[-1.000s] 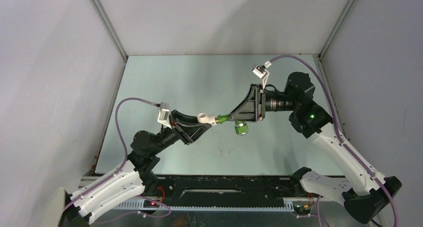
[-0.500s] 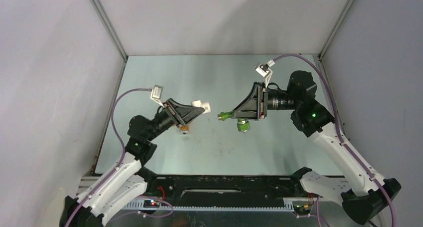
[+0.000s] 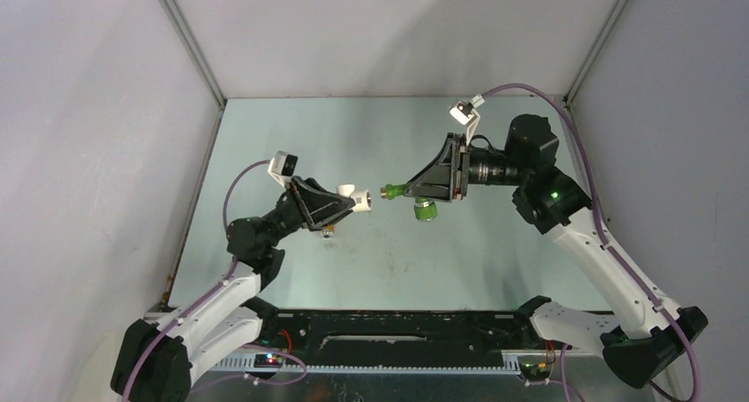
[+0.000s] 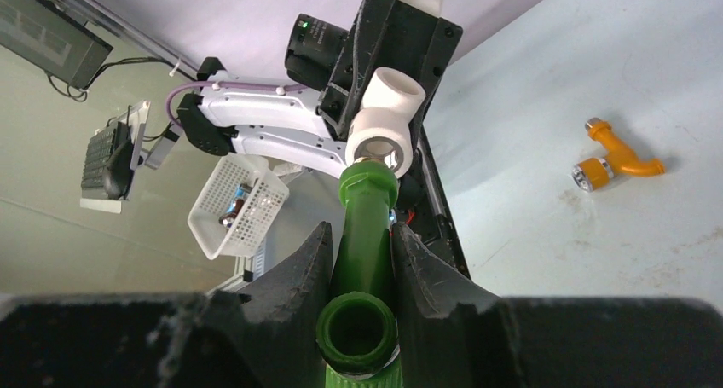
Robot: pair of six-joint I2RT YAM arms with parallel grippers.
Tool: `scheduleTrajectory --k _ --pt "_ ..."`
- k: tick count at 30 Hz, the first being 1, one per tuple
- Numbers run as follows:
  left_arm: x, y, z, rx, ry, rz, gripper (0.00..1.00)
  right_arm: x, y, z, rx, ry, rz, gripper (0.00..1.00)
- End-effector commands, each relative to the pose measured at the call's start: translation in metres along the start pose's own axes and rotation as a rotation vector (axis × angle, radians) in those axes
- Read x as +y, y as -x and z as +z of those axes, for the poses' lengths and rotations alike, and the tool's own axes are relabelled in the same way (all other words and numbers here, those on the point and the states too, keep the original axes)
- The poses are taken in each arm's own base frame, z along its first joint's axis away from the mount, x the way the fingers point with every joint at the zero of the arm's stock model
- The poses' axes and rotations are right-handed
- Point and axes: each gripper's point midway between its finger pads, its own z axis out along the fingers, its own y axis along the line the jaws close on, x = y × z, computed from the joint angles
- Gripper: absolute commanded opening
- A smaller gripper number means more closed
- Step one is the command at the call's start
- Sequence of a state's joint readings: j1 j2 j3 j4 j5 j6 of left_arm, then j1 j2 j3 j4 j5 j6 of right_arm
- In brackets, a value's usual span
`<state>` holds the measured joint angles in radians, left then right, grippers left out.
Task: Install the water faucets
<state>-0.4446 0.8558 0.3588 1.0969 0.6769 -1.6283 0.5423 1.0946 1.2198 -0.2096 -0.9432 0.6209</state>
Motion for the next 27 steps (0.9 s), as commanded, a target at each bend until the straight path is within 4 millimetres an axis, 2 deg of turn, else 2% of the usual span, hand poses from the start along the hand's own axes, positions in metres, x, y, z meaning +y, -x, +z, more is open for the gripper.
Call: scheduleTrajectory --k 1,9,15,27 --pt "-0.037 -0.004 -0.003 0.019 -0.142 0.026 0.0 0.023 0.019 0.01 -0.04 0.042 -0.082 0.0" --pt "-0.038 -0.003 -0.001 0.02 -0.132 0.034 0.0 0.024 0.019 0.029 -0.044 0.061 -0.073 0.0" --pt "-0.041 -0.003 -0.001 0.019 -0.133 0.044 0.0 0.018 0.02 0.037 -0.046 0.057 -0.068 0.0" --pt "-0.036 -0.001 0.001 0.012 -0.099 0.037 0.0 0.006 -0.004 0.037 0.042 -0.027 -0.176 0.0"
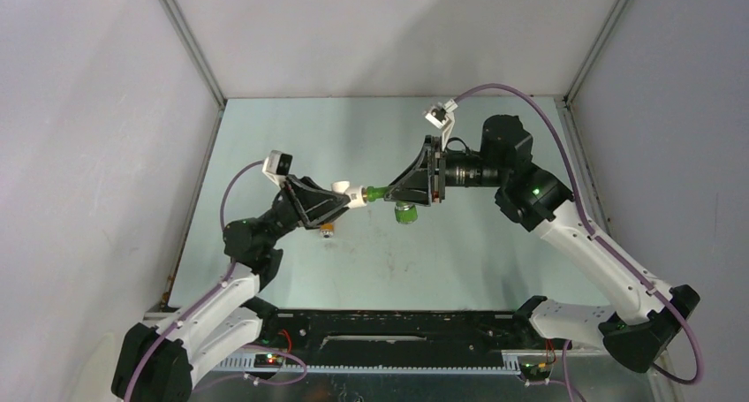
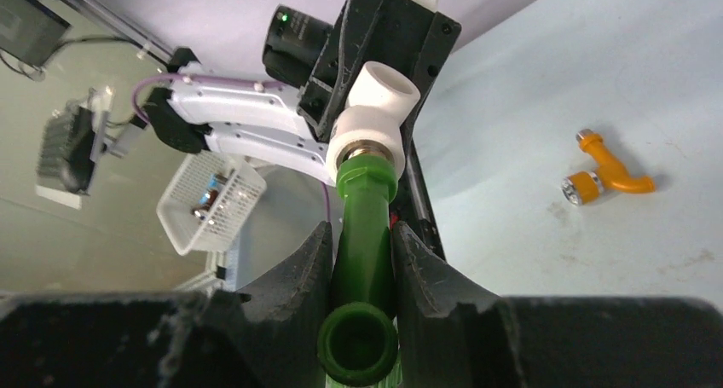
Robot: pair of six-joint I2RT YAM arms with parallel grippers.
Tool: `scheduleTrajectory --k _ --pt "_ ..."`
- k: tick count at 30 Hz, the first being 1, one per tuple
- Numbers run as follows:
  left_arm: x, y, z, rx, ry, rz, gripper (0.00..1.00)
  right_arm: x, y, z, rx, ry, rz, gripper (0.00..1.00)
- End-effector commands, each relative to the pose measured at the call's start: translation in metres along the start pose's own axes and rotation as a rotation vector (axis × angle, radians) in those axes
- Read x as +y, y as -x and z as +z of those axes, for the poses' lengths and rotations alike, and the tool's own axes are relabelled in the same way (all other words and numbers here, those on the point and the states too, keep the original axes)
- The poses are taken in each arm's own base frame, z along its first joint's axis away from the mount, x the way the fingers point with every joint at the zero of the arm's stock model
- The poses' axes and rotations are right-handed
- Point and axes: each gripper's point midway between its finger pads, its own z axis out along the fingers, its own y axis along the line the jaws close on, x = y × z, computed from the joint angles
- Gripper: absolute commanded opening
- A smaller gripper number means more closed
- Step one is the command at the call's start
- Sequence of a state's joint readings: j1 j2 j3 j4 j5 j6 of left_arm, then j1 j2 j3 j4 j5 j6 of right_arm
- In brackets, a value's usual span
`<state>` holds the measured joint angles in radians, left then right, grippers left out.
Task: Install the water faucets
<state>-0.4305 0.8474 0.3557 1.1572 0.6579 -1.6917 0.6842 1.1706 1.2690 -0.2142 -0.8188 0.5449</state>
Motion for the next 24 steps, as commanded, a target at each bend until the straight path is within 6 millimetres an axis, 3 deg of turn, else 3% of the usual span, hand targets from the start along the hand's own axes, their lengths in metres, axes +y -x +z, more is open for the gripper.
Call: scheduleTrajectory --k 1,12,24 --pt "-0.02 -0.007 0.003 0.043 -0.046 0.052 0.0 0.005 0.002 0.002 0.018 -0.026 -0.126 0.0" --pt "-0.017 -0.012 0.003 0.071 -0.016 0.057 0.0 0.007 0.0 0.0 0.057 -0.034 -0.169 0.0" --pt "-0.016 -0.008 0.004 0.046 -0.004 0.13 0.0 0.019 -0.002 0.01 -0.014 0.027 0.131 0.0"
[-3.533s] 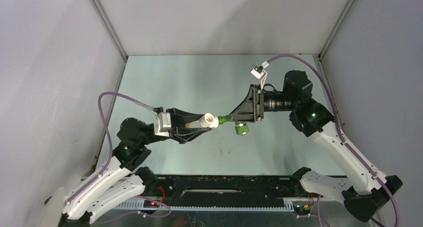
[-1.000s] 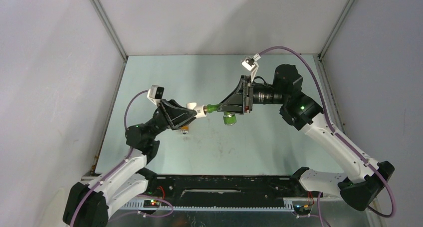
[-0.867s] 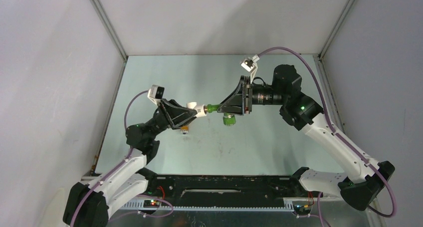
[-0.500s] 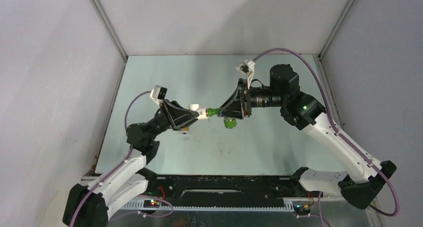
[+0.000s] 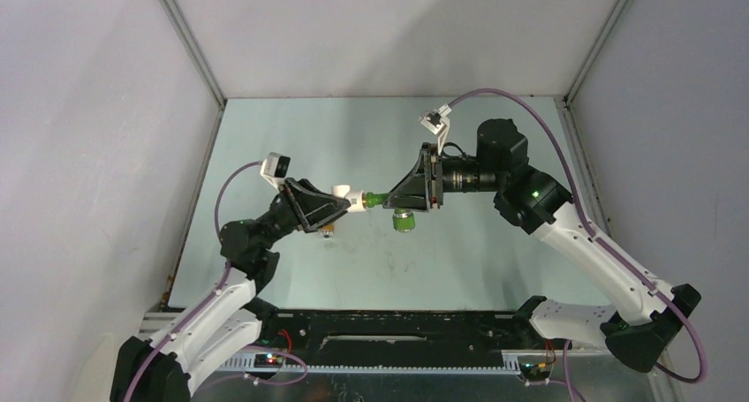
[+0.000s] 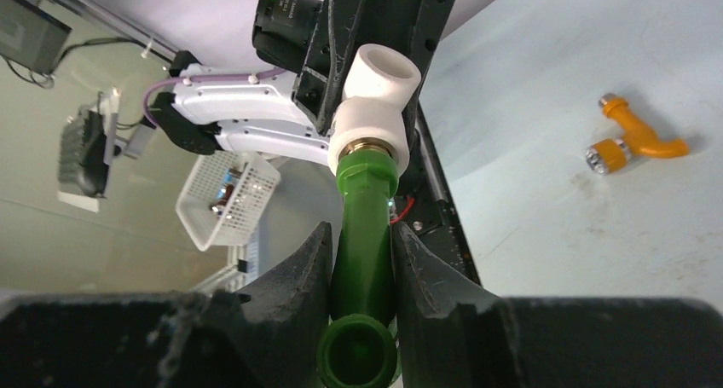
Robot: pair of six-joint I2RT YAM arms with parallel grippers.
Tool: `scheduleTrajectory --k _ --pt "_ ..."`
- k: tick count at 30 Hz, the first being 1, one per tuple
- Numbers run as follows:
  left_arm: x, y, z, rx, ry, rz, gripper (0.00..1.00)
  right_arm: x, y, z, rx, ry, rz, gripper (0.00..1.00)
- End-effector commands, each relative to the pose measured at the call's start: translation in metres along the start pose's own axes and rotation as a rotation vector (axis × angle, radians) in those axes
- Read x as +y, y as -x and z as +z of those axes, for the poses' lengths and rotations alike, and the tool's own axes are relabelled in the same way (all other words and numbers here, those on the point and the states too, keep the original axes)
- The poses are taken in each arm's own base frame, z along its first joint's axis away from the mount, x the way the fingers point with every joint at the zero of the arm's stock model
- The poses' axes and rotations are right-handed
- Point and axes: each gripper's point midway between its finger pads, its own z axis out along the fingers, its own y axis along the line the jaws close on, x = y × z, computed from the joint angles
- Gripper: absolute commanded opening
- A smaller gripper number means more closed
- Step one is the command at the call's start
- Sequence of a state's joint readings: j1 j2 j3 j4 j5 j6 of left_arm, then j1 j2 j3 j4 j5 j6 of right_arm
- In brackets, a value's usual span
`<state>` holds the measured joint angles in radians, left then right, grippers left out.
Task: Install the water faucets
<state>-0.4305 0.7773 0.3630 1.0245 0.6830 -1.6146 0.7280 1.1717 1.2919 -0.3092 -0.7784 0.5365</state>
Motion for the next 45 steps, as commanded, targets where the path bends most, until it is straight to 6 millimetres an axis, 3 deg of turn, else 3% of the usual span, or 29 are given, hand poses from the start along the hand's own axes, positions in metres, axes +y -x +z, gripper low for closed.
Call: scheduleTrajectory --k 1,10,25,36,45 --pt "-0.02 0.0 0.006 0.021 -0.049 0.094 0.0 0.014 0.01 0.006 -0.058 0.056 0.119 0.0" --pt "-0.018 -0.001 0.008 0.034 -0.025 0.147 0.0 0.009 0.004 0.007 -0.043 0.031 0.286 0.0" --pt "-0.011 -0.009 0.001 0.036 0.007 0.235 0.0 -0.001 0.027 0.008 -0.155 0.071 0.412 0.0" --pt "0.0 -0.005 0.0 0.042 0.09 0.356 0.0 -0.007 0.003 0.01 -0.036 0.046 0.597 0.0" --pt "0.004 -0.005 -0.006 0.101 0.147 0.639 0.0 -0.009 0.001 0.013 0.003 0.067 0.661 0.0"
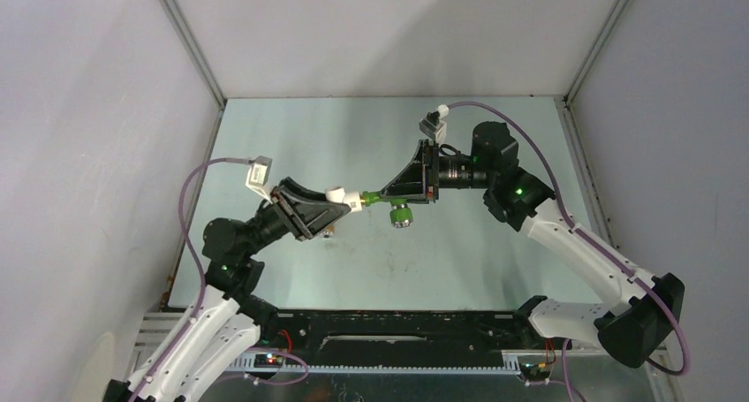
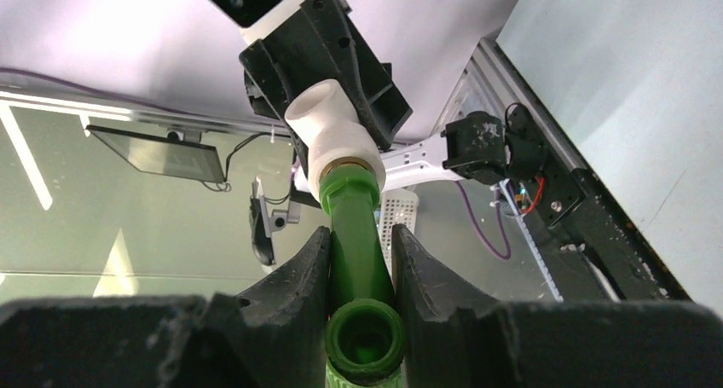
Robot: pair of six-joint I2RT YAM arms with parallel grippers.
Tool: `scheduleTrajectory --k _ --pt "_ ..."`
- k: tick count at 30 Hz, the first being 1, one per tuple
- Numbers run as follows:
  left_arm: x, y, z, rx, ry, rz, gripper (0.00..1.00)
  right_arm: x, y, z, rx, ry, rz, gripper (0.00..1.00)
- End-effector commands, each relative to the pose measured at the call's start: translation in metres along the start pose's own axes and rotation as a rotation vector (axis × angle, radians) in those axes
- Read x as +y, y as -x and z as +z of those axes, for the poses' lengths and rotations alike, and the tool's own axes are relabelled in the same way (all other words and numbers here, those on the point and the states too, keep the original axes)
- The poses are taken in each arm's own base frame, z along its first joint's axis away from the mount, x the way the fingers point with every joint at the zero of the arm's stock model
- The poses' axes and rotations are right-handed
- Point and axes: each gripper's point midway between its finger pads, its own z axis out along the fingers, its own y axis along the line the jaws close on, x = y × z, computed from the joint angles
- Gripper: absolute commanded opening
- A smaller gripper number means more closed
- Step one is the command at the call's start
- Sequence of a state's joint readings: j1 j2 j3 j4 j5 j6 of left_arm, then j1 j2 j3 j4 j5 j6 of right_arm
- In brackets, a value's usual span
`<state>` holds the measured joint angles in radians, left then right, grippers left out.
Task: Install the water faucets
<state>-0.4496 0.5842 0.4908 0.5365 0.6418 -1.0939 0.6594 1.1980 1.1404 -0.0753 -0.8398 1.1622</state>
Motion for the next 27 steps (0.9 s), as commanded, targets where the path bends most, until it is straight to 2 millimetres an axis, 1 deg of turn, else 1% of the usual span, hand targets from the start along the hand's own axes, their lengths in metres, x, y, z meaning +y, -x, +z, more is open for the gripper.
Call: scheduleTrajectory --k 1,7,11,13,17,21,27 --pt "0.001 -0.01 -0.004 0.094 -0.006 0.279 0.0 0.005 -0.005 0.006 0.05 0.027 0.073 0.0" --pt "-0.006 -0.006 -0.006 0.109 -0.063 0.588 0.0 0.007 -0.008 0.006 0.066 0.031 0.096 0.0" --pt "-0.011 -0.004 -0.004 0.164 -0.101 0.763 0.0 0.007 -0.01 0.005 0.072 0.027 0.103 0.0" --pt "-0.011 -0.006 -0.005 0.205 -0.115 0.85 0.0 0.005 -0.01 0.005 0.073 0.022 0.109 0.0" --pt "-0.004 -0.009 -0.007 0.272 -0.106 1.039 0.0 0.004 -0.01 0.006 0.075 0.018 0.115 0.0" --pt "0.002 -0.006 -0.009 0.323 -0.081 1.259 0.0 0.004 -0.009 0.007 0.074 0.02 0.124 0.0" --pt "-0.007 -0.003 -0.011 0.359 -0.137 1.627 0.0 0.003 -0.007 0.01 0.075 0.025 0.136 0.0"
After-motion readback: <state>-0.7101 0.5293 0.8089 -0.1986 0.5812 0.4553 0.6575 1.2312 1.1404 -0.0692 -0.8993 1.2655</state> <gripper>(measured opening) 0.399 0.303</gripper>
